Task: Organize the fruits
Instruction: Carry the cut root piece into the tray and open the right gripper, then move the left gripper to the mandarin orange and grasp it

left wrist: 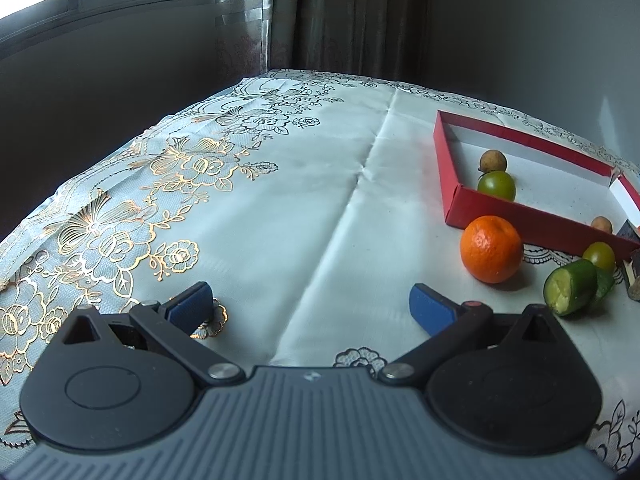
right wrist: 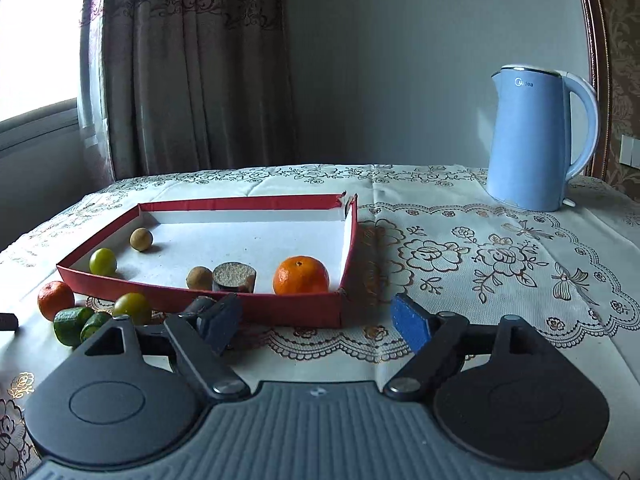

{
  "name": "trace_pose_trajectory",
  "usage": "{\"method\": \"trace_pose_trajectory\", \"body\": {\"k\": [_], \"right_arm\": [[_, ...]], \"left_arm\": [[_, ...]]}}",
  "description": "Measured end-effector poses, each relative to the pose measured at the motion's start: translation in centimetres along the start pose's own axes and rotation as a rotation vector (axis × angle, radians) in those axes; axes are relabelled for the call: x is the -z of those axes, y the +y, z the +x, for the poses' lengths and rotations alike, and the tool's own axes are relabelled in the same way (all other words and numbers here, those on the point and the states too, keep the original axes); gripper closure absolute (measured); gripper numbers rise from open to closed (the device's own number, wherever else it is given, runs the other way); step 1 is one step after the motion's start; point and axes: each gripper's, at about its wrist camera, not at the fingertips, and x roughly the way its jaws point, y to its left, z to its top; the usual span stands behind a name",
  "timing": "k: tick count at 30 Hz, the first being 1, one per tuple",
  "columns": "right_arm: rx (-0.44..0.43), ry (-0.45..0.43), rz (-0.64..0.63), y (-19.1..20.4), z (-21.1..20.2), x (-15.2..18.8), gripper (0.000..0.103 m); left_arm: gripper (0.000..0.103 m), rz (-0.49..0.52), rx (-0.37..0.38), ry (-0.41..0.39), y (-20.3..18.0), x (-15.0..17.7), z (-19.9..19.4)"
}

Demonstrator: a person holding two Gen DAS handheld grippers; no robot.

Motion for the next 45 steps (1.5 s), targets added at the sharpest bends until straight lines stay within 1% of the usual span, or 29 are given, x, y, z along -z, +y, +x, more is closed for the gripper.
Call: {"method": "trace_pose_trajectory", "body": {"k": [4, 6, 8, 10, 13, 16, 19, 23, 26, 29, 35, 39, 43, 45], "right_arm": [[0.036, 0.067, -0.001, 0.2, 0.7, 0.6, 0.017], [0.081, 0.118, -0.023, 0.6, 1.5, 0.6, 0.000], [0.111, 0.173, -0.062, 1.2, 2.4, 0.7, 0.000], [0.114, 0.182, -0.074, 1.3, 2.5, 0.8, 0.000], [0.078, 0.207, -0.016, 0.3, 2.8, 0.8, 0.000], [0.080, 0.206, -0.017, 0.4, 2.8, 0.8, 0.000], [0.077, 0.206, -0.014, 0.4, 2.8, 0.8, 0.000], [0.077, 0.205, -0.013, 0.3, 2.8, 0.7, 0.000], [0.076, 0.203, -0.010, 0.3, 2.8, 0.7, 0.000], [0.074, 0.202, -0.006, 0.2, 2.8, 0.7, 0.000], [0.072, 0.200, -0.004, 0.2, 2.8, 0.7, 0.000], [0.072, 0.200, -0.003, 0.2, 2.8, 0.7, 0.000], [0.072, 0.200, -0.003, 0.2, 2.8, 0.7, 0.000], [0.072, 0.200, -0.003, 0.2, 2.8, 0.7, 0.000]], "left_arm": [[0.000, 0.001, 0.002, 0.000, -0.1, -0.1, 0.1], [0.000, 0.003, 0.003, -0.001, -0.2, -0.2, 0.0], [0.000, 0.004, 0.011, -0.008, -0.5, -0.4, 0.0], [0.000, 0.010, 0.019, -0.014, -1.2, -0.8, 0.0], [0.000, 0.042, 0.026, -0.031, -2.5, -1.3, -0.1], [0.000, 0.090, 0.022, -0.057, -4.3, -1.9, 0.1], [0.000, 0.122, -0.009, -0.116, -5.5, -2.3, 0.2], [0.000, 0.131, -0.021, -0.148, -6.0, -2.4, 0.1], [0.000, 0.118, 0.018, -0.176, -5.7, -2.1, -0.7], [0.000, 0.132, 0.073, -0.194, -5.9, -1.8, -1.1], [0.000, 0.164, 0.126, -0.182, -6.8, -1.7, -0.4], [0.000, 0.202, 0.152, -0.129, -7.6, -1.9, 0.8], [0.000, 0.183, 0.155, -0.081, -7.5, -2.2, 1.7], [0.001, 0.154, 0.163, -0.054, -7.0, -2.4, 2.2]]}}
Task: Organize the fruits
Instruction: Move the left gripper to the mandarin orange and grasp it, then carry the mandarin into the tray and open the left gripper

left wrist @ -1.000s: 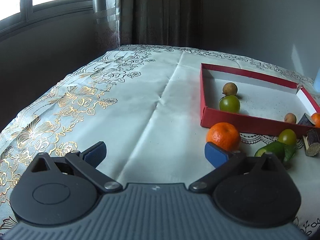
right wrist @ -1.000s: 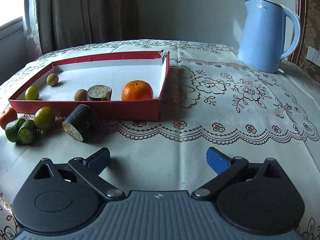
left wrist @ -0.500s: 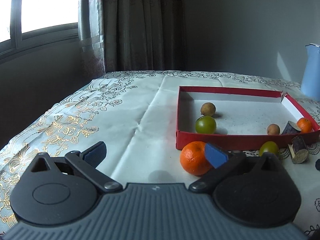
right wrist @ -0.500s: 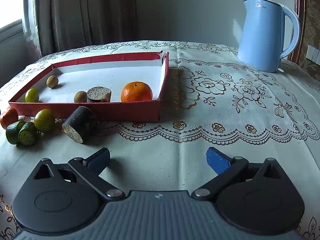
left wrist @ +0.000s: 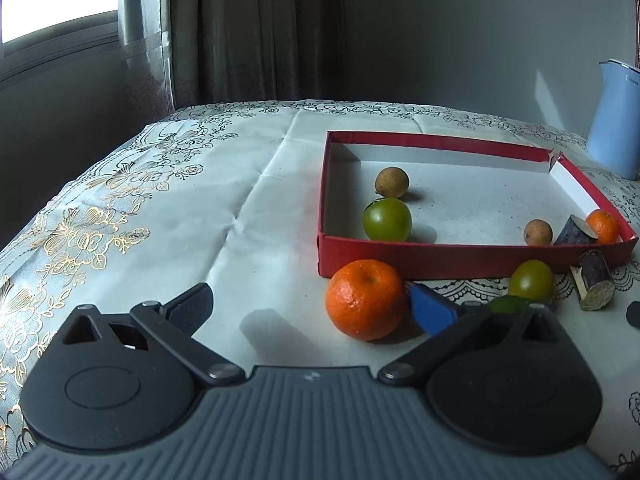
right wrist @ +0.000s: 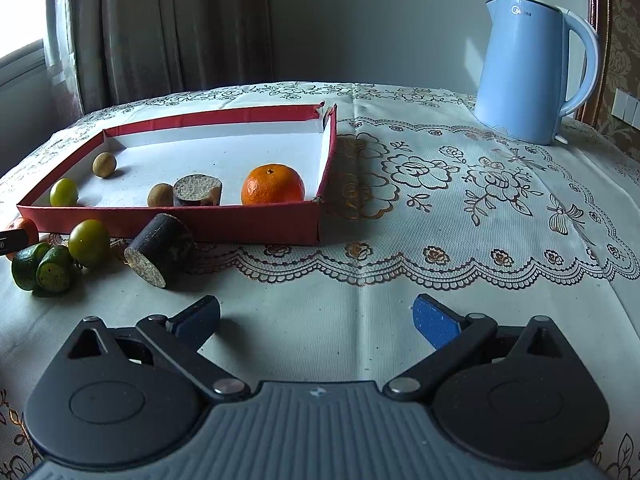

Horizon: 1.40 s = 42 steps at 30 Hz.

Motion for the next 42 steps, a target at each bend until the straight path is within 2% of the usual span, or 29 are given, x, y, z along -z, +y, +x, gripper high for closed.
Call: {"method": "trace_pose_trajectory", "body": {"k": [1, 3, 5, 7, 9, 10, 11, 12, 15, 21, 28, 33, 40, 41, 42], "right_arm": [[-0.001, 0.000, 0.001, 0.0, 0.0, 0.0, 0.000], [-0.001, -0.001, 0.003, 0.0, 0.0, 0.0, 0.000], [-0.002, -0.002, 0.004, -0.1, 0.0, 0.0, 0.000], [-0.004, -0.003, 0.007, -0.1, 0.0, -0.1, 0.000], [-0.004, -0.003, 0.008, -0.1, 0.0, -0.1, 0.000], [-0.004, -0.003, 0.008, -0.1, 0.0, -0.1, 0.000], [-0.004, -0.003, 0.008, -0.1, 0.0, -0.1, 0.000], [-0.003, -0.003, 0.007, -0.1, 0.0, -0.1, 0.000], [-0.005, -0.003, 0.009, -0.1, 0.0, -0.1, 0.000], [-0.008, -0.006, 0.015, -0.2, 0.0, -0.1, 0.000], [-0.012, -0.008, 0.021, -0.3, -0.1, -0.1, 0.000], [-0.019, -0.013, 0.033, -0.4, -0.1, -0.1, 0.000], [-0.044, -0.029, 0.072, -1.0, -0.3, -0.1, 0.000], [-0.048, -0.032, 0.080, -1.1, -0.3, -0.1, 0.000], [-0.051, -0.033, 0.083, -1.2, -0.3, -0.1, 0.000]], "left_arm": [[0.003, -0.012, 0.017, 0.003, 0.2, 0.0, 0.1], [0.017, -0.020, 0.057, 0.002, 0.4, 0.1, 0.1], [0.020, -0.004, 0.060, -0.001, 0.1, 0.1, -0.1], [0.029, 0.007, 0.079, -0.003, -0.1, 0.1, -0.1], [0.045, 0.013, 0.107, -0.006, -0.3, 0.2, -0.2], [0.050, 0.013, 0.119, -0.008, -0.4, 0.2, -0.3], [0.061, 0.014, 0.135, -0.010, -0.5, 0.2, -0.4], [0.063, 0.017, 0.137, -0.013, -0.7, 0.2, -0.6], [0.063, 0.034, 0.123, -0.017, -1.1, 0.3, -0.7], [0.064, 0.011, 0.142, -0.025, -0.8, 0.3, -1.4], [0.064, 0.038, 0.192, -0.125, -3.4, -2.3, -3.8], [0.064, 0.046, 0.207, -0.100, -5.6, -4.6, -1.2], [0.063, 0.053, 0.155, -0.053, -6.9, -5.3, 2.7], [0.062, 0.057, 0.148, -0.054, -6.9, -5.1, 2.7], [0.056, 0.066, 0.142, -0.063, -6.8, -4.8, 2.5]]}}
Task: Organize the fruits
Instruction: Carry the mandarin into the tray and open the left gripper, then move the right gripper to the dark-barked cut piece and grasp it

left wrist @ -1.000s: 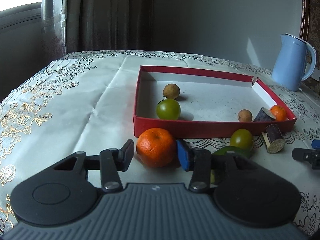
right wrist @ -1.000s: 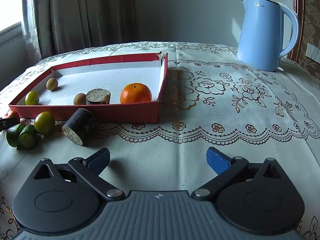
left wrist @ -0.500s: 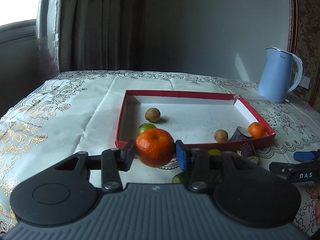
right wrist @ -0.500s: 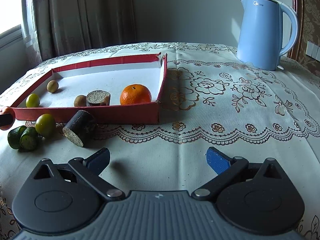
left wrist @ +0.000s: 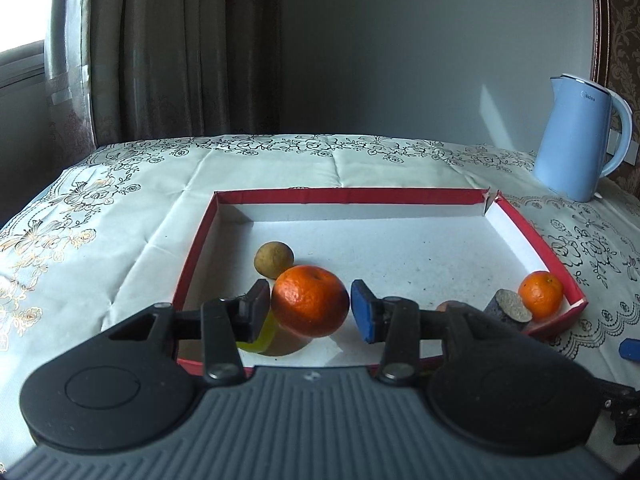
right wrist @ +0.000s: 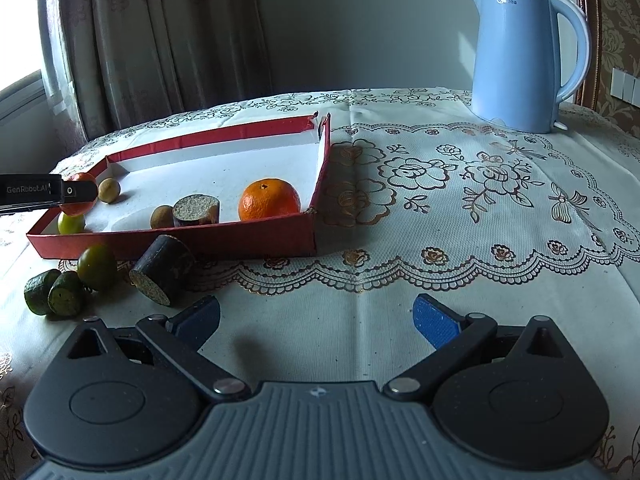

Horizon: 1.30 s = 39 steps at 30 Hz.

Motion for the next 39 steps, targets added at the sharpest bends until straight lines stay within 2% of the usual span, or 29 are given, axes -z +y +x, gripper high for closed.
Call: {"method": "trace_pose_trajectory", "body": {"k": [1, 3, 6, 11, 17, 21, 25, 29, 34, 37, 39], "right_arm": [[-0.001, -0.001, 0.002, 0.0, 0.0, 0.0, 0.000], [-0.003, -0.002, 0.004, 0.0, 0.0, 0.0, 0.000], [-0.006, -0.003, 0.008, -0.1, 0.0, 0.0, 0.000], [-0.030, -0.017, 0.037, -0.6, -0.3, 0.0, 0.000], [-0.072, -0.085, 0.059, -1.0, -1.4, 0.3, 0.000], [-0.103, -0.154, 0.045, -1.0, -2.6, 0.6, 0.000], [-0.110, -0.155, 0.024, 0.0, -3.2, 0.9, 0.000], [-0.119, -0.130, -0.044, 2.4, -2.9, 0.8, 0.000], [-0.080, -0.156, -0.145, 5.6, -2.4, 0.4, 0.000], [-0.123, -0.134, -0.141, 6.2, -1.6, 0.2, 0.000], [-0.111, -0.128, -0.131, 6.5, -1.2, 0.2, 0.000]], "left_arm": [[0.050, 0.006, -0.010, -0.008, 0.1, 0.2, -0.3], [0.015, 0.006, -0.035, -0.041, 0.3, 0.6, -1.6], [0.001, 0.016, -0.057, -0.104, 0.8, 1.5, -4.4], [0.000, -0.048, -0.082, -0.119, 3.3, 3.5, -8.0], [0.000, -0.155, -0.167, -0.033, 6.8, 6.4, -8.4], [0.000, -0.211, -0.151, 0.015, 8.1, 7.4, -7.9], [0.000, -0.167, -0.169, 0.043, 7.2, 7.4, -7.4], [0.000, -0.151, -0.193, 0.024, 6.9, 7.7, -7.8], [0.000, -0.195, -0.174, 0.029, 7.6, 7.8, -7.8], [0.000, -0.212, -0.162, 0.024, 7.9, 7.8, -7.9], [0.000, -0.216, -0.156, 0.025, 8.0, 7.8, -7.9]]}}
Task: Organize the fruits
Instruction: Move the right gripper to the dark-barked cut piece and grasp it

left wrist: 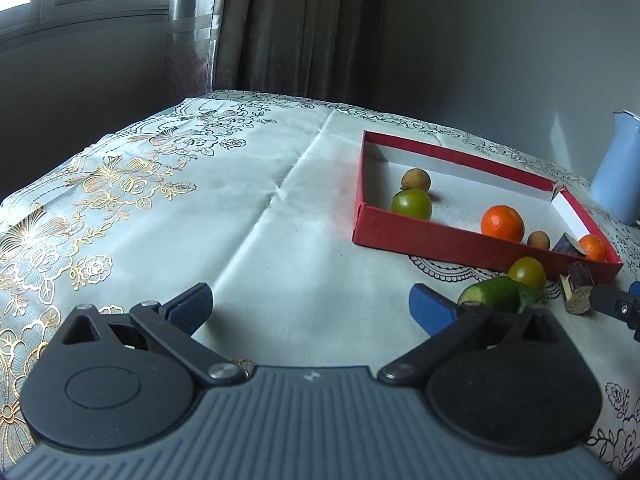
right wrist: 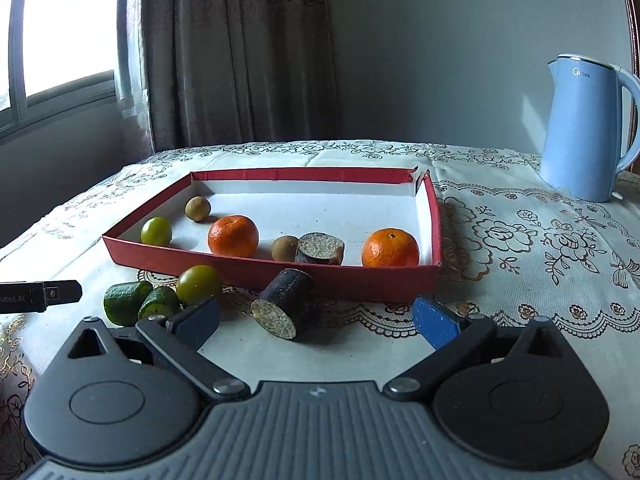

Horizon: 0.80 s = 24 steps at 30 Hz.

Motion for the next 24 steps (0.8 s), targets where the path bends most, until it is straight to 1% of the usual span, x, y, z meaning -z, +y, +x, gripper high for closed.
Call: {"method": "trace_pose_trajectory", "body": {"k": [4, 5, 6, 8, 11, 13, 14, 18, 19, 20, 21, 22, 23, 24], "right_arm": [[0.011, 0.036, 0.006, 0.2, 0.9, -0.3, 0.003], [0.019, 0.048, 0.001, 0.3, 1.2, -0.4, 0.006], [0.019, 0.060, -0.004, 0.5, 1.5, -0.5, 0.010], [0.014, 0.089, -0.010, 0.8, 2.2, -0.7, 0.015], [0.018, 0.110, -0.025, 1.3, 3.0, -0.9, 0.015], [0.021, 0.124, -0.019, 1.3, 3.4, -0.9, 0.027], [0.014, 0.141, -0.011, 1.3, 3.7, -1.0, 0.039], [0.030, 0.142, -0.031, 1.7, 3.8, -0.9, 0.042], [0.018, 0.137, -0.029, 1.7, 3.8, -0.9, 0.046], [0.009, 0.134, -0.025, 1.7, 3.7, -0.9, 0.052], [0.017, 0.129, -0.029, 1.9, 3.6, -0.8, 0.057], [0.020, 0.127, -0.028, 1.9, 3.6, -0.8, 0.065], [0.015, 0.126, -0.022, 1.8, 3.5, -0.8, 0.068], [0.012, 0.125, -0.019, 1.7, 3.5, -0.8, 0.068]], "left_arm": [[0.000, -0.003, 0.005, 0.000, 0.0, 0.0, 0.0], [0.000, -0.005, 0.007, 0.000, 0.0, 0.0, 0.0], [0.000, -0.007, 0.007, -0.001, 0.1, 0.0, 0.0], [0.000, -0.013, 0.012, -0.001, 0.2, 0.0, 0.0], [0.000, -0.017, 0.015, 0.000, 0.2, 0.0, 0.1], [0.000, -0.018, 0.017, -0.001, 0.2, 0.0, 0.1], [0.000, -0.018, 0.018, 0.000, 0.2, 0.0, 0.1], [0.000, -0.017, 0.018, 0.002, 0.2, 0.0, 0.2], [0.000, -0.017, 0.018, 0.002, 0.2, 0.0, 0.2], [0.000, -0.016, 0.017, 0.003, 0.2, 0.0, 0.2], [0.000, -0.015, 0.016, 0.005, 0.2, -0.1, 0.2], [0.000, -0.014, 0.014, 0.007, 0.2, -0.1, 0.2], [0.000, -0.013, 0.013, 0.009, 0.2, -0.1, 0.3], [0.000, -0.012, 0.012, 0.010, 0.1, -0.1, 0.3]]}}
